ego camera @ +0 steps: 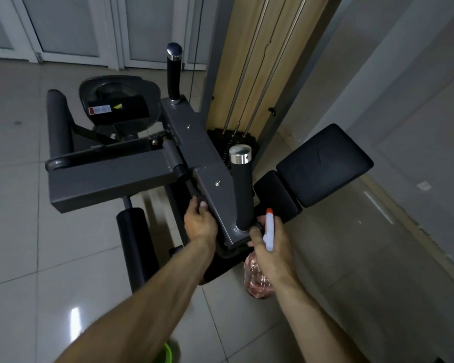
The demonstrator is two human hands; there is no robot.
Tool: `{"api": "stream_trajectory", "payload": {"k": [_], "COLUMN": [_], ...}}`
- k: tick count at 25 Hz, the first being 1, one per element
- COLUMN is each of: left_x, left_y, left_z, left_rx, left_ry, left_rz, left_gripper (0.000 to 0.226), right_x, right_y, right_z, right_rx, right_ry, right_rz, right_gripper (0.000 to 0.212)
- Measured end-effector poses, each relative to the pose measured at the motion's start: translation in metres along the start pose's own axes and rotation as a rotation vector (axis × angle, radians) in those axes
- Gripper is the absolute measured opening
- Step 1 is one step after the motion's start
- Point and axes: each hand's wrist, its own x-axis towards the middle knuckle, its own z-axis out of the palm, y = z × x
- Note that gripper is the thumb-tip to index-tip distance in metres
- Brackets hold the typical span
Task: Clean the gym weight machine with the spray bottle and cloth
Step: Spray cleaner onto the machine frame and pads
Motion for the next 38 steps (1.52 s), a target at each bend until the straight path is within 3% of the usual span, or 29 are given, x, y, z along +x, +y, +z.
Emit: {"api": "stream_trajectory", "payload": {"k": [5,9,17,20,22,24,28,30,34,36,38], "left_x": [0.068,-0.004,0.079,0.004,-0.032,-0.009,0.047,0.009,-0.07,-0.038,0.011], "left_y": [0.025,-0.014,0.024,-0.004,-0.025,-0.018,0.005,-0.011,-0.056,-0.047,-0.028], "left_z": [0.005,-0.014,0.004,-0.011,-0.023,-0.022,-0.014,-0.023,-0.059,-0.054,-0.038], "left_rx": [0.13,-0.021,0.019,-0.007,0.091,0.148,0.342,0.343,0.631,0.644,0.613], "left_ry": [0.035,-0.218,0.031,-0.153,-0.239,-0.191,-0.082,-0.19,-0.335,-0.315,-0.203], "left_rz": [-0.001,0.065,-0.039,0.101,0.182,0.257,0.191,0.302,0.564,0.559,0.413], "left_gripper": [0.032,0.05,0.027,0.046,0.051,0.05,0.044,0.05,0.062,0.063,0.058], "right_x": [0.005,0.006,0.01,0.008,0.005,0.004,0.008,0.007,0.004,0.004,0.006], "right_y": [0.004,0.006,0.011,0.01,0.008,0.006,0.009,0.009,0.008,0.009,0.011], "right_z": [-0.001,0.0,0.001,0.004,0.006,0.005,0.005,0.006,0.008,0.006,0.004], "right_rx": [0.022,0.065,0.079,0.106,0.113,0.128,0.128,0.152,0.156,0.153,0.153], "right_ry": [-0.044,-0.027,-0.031,0.009,0.033,0.037,0.011,0.028,0.044,0.036,0.023], "right_rz": [0.009,0.015,0.004,0.002,-0.005,-0.008,0.004,0.001,0.013,0.016,0.018], "right_gripper": [0.043,0.034,0.035,0.023,0.022,0.027,0.025,0.024,0.028,0.025,0.025]}}
